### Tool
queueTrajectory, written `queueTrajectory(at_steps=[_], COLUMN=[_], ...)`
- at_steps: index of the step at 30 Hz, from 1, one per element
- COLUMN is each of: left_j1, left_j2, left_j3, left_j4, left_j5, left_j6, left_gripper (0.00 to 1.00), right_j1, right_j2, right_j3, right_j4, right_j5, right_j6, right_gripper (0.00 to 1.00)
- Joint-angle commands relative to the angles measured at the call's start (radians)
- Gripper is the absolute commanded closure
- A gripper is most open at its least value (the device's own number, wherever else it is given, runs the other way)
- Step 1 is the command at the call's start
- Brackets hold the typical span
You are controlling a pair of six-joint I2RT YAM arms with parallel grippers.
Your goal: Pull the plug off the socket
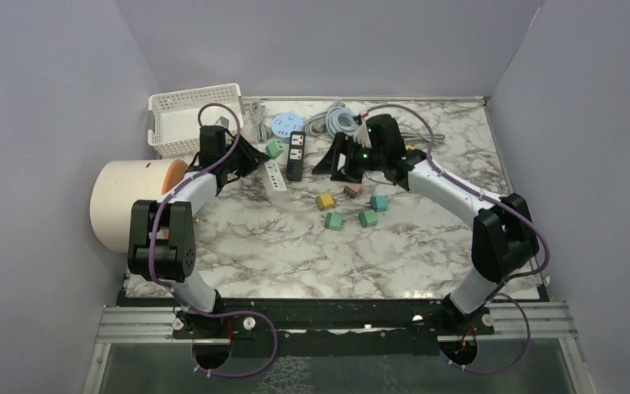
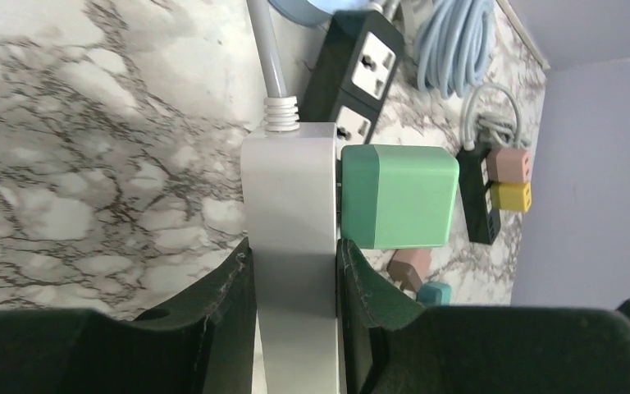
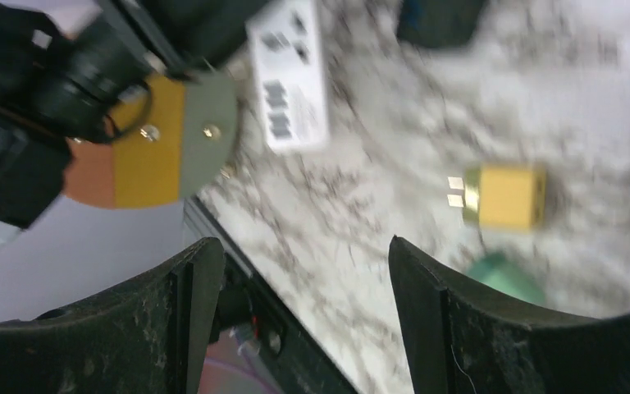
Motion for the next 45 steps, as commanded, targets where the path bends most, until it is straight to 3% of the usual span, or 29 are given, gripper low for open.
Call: queueTrajectory(at_steps=[1, 11, 19, 24, 39, 45], left_j1=[-0.037, -0.068, -0.083, -0.083, -0.092, -0.092], left_j2=[-0.069, -0.112, -0.093, -0.078, -0.08, -0.088], left_j3=[0.012, 0.027, 0.043, 0.05, 0.061, 0.064], left_j4=[0.053, 0.027, 0.015, 0.01, 0.017, 0.009], left_j5=[0.099, 0.119, 0.114, 0.107, 0.115, 0.091], left_j6=[0.039, 0.059, 0.064, 0.064, 0.067, 0.067], left_gripper=[1.0, 1.0, 1.0, 1.0, 1.0, 1.0], right_j1=[0.008, 0.02, 0.035, 0.04, 0.068, 0.07], right_j2=[0.115, 0.414, 0.441, 0.393, 0.594, 0.596], right_j3=[0.225, 0.53, 0.568, 0.493, 0.8, 0.803], right_j4=[-0.009, 0.047, 0.109, 0.199, 0.023, -0.032], right_j5=[0.086, 0.064, 0.047, 0.06, -0.046, -0.042], right_j6=[-0.238, -0.313, -0.315, -0.302, -0.31, -0.314], right_gripper=[0.23, 0.26, 0.27, 0.29, 0.38, 0.4])
